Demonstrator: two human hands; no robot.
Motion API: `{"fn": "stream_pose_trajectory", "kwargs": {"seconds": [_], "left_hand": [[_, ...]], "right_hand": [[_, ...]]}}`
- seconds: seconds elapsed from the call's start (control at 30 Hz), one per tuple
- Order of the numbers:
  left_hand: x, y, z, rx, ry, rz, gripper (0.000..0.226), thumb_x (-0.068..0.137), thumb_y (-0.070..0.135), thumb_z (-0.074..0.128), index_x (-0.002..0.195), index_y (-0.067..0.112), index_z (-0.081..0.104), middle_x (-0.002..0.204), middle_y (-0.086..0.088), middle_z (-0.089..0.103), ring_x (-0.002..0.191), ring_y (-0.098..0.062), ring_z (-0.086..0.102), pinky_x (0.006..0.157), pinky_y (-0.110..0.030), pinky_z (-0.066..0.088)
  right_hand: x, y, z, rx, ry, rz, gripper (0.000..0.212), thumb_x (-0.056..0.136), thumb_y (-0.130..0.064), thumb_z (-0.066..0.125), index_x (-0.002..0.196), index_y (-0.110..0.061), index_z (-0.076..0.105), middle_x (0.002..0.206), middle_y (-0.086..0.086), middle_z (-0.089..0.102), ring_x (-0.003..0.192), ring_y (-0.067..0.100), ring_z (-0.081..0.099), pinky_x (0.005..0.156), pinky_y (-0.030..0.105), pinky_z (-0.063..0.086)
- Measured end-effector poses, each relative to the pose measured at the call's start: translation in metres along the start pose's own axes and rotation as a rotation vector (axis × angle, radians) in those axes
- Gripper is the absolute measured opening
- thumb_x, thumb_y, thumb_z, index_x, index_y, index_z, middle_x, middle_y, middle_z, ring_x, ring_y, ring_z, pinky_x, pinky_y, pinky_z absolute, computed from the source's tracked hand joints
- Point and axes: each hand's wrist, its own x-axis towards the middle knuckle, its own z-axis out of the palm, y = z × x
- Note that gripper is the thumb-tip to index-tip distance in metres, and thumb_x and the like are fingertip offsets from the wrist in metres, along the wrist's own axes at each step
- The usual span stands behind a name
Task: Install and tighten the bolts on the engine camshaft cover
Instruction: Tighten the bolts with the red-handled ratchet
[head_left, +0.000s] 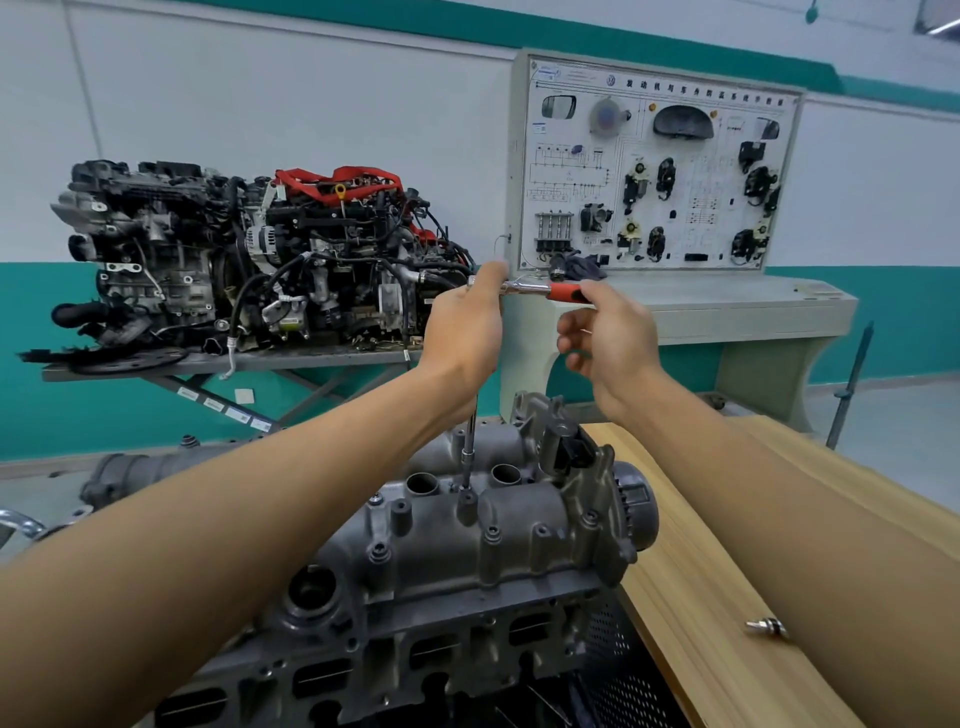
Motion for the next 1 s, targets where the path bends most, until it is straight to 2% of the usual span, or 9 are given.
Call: {"fn": "stream_pose_trajectory", "kwargs": {"seconds": [0.07,0.27,0.33,0.47,0.73,0.87,1.0], "left_hand": [[0.004,0.001,0.000,0.003,-0.021,-0.013,0.051,0.100,0.039,0.045,0.055,0.024,0.026,0.052,0.005,0.025,0.042,-0.014,0.019,0.041,-0.021,0.018],[0.008,0.002,-0.001,-0.003,-0.037,-0.028,0.048,0.100,0.037,0.043,0.056,0.024,0.030,0.045,0.008,0.027,0.039,-0.012,0.020,0.040,-0.021,0.018],[0.008,0.000,0.001,0.011,-0.021,-0.007,0.048,0.100,0.037,0.044,0.056,0.024,0.028,0.047,0.006,0.026,0.042,-0.014,0.019,0.041,-0.024,0.018],[0.005,-0.005,0.007,0.053,0.041,0.093,0.045,0.096,0.038,0.046,0.059,0.024,0.024,0.058,0.000,0.022,0.051,-0.017,0.016,0.052,-0.037,0.014],[0.006,-0.011,0.008,0.054,0.068,0.144,0.046,0.093,0.039,0.046,0.057,0.023,0.022,0.053,0.002,0.021,0.049,-0.018,0.016,0.051,-0.036,0.014],[0.006,-0.009,0.004,-0.015,0.043,0.085,0.051,0.099,0.033,0.044,0.053,0.024,0.024,0.050,0.004,0.021,0.044,-0.015,0.016,0.046,-0.028,0.014],[-0.002,-0.005,0.006,-0.092,-0.044,0.081,0.051,0.100,0.027,0.040,0.053,0.024,0.023,0.048,0.005,0.019,0.043,-0.013,0.013,0.041,-0.021,0.014]], "right_hand": [[0.009,0.001,0.003,-0.017,-0.013,0.029,0.026,0.094,-0.031,0.050,0.092,-0.017,0.071,0.054,-0.001,0.059,0.046,0.013,0.051,0.045,0.022,0.036],[0.024,0.005,0.001,-0.095,-0.045,0.037,0.026,0.092,-0.034,0.052,0.098,-0.015,0.068,0.058,0.001,0.062,0.048,0.014,0.054,0.045,0.022,0.039],[0.025,0.005,0.001,-0.085,-0.047,0.037,0.026,0.093,-0.033,0.051,0.095,-0.014,0.068,0.058,0.002,0.062,0.048,0.014,0.053,0.046,0.023,0.037],[0.028,0.004,0.008,0.023,-0.023,0.057,0.029,0.094,-0.027,0.048,0.078,-0.014,0.068,0.054,0.001,0.058,0.047,0.014,0.049,0.046,0.023,0.034],[0.025,0.002,0.014,0.053,0.000,0.068,0.028,0.094,-0.023,0.047,0.080,-0.010,0.068,0.052,-0.001,0.054,0.047,0.013,0.046,0.045,0.024,0.033],[0.009,0.006,0.006,0.089,0.130,-0.079,0.014,0.091,-0.020,0.056,0.083,-0.009,0.056,0.055,0.005,0.047,0.047,0.016,0.039,0.043,0.026,0.029],[-0.016,0.004,-0.006,0.111,0.272,-0.306,0.017,0.080,-0.020,0.063,0.067,-0.017,0.054,0.062,0.006,0.043,0.059,0.022,0.037,0.052,0.034,0.030]]}}
